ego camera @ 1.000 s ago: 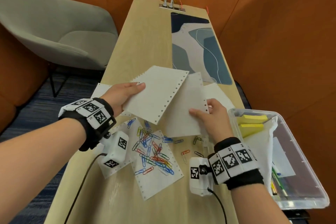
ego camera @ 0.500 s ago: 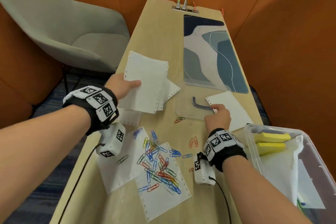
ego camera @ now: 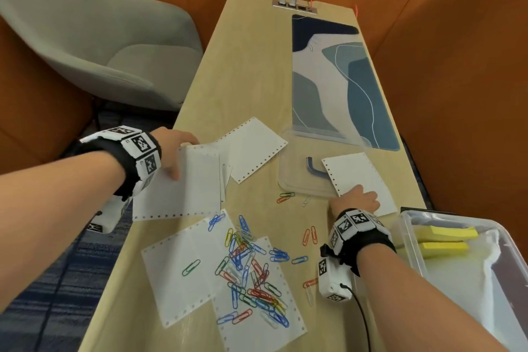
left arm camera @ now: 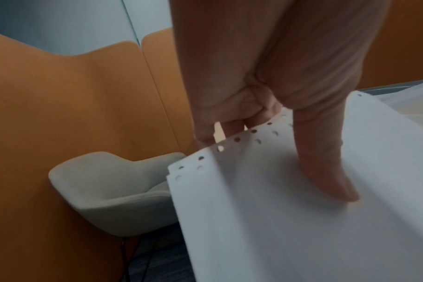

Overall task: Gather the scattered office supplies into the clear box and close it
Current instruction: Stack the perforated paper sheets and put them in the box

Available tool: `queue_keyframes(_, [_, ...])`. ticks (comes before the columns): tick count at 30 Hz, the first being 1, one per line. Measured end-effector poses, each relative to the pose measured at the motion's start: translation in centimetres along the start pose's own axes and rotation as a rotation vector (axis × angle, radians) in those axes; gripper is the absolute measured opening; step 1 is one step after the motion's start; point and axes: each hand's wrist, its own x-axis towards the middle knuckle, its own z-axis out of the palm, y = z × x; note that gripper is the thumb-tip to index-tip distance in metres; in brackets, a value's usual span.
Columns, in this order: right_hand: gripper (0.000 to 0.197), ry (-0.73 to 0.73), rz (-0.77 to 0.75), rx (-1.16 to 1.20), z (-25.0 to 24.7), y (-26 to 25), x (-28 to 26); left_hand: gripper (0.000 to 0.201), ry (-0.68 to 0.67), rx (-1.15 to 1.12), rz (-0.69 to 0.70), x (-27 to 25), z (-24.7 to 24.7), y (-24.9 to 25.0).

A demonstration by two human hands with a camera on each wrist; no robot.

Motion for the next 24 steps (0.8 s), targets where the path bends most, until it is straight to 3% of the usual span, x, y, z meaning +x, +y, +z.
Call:
queue_keyframes(2, [0.041, 0.001, 0.015, -0.059, 0.2, -0.2, 0.0, 0.094, -0.012, 0.015, 0.007, 0.6, 0.6, 0.4])
queue_keyframes(5, [0.051, -0.004, 0.004, -0.08, 0.2, -0.5, 0.1, 0.1, -0.048, 0.037, 0.009, 1.4, 1.4, 0.7])
queue_keyframes(12, [0.042, 0.058, -0.017, -0.024, -1.2, -2.2, -0.2, 0.099, -0.106, 0.092, -0.017, 2.6, 3.1, 0.4])
queue_keyframes(17, [0.032, 0.252, -0.234, 0.338, -5.3, -5.5, -1.8, 0.093, -0.055, 0.304, -0.051, 2.5, 3.2, 1.0])
queue_keyframes(19, [0.033, 0.3, -0.337, 0.532, -6.3, -7.1, -3.3, 0.088, -0.044, 0.284, -0.018, 2.5, 3.5, 1.1])
queue_keyframes(21, [0.036, 0.217, -0.375, 0.656, -6.1, -8.4, -4.2, 0.088, -0.032, 0.185, 0.014, 2.4, 3.5, 0.9])
queue_keyframes(24, [0.038, -0.15, -0.297, 0.701, -3.7, -9.6, -4.3, 0.093, -0.04, 0.125, -0.014, 2.1, 3.7, 0.4])
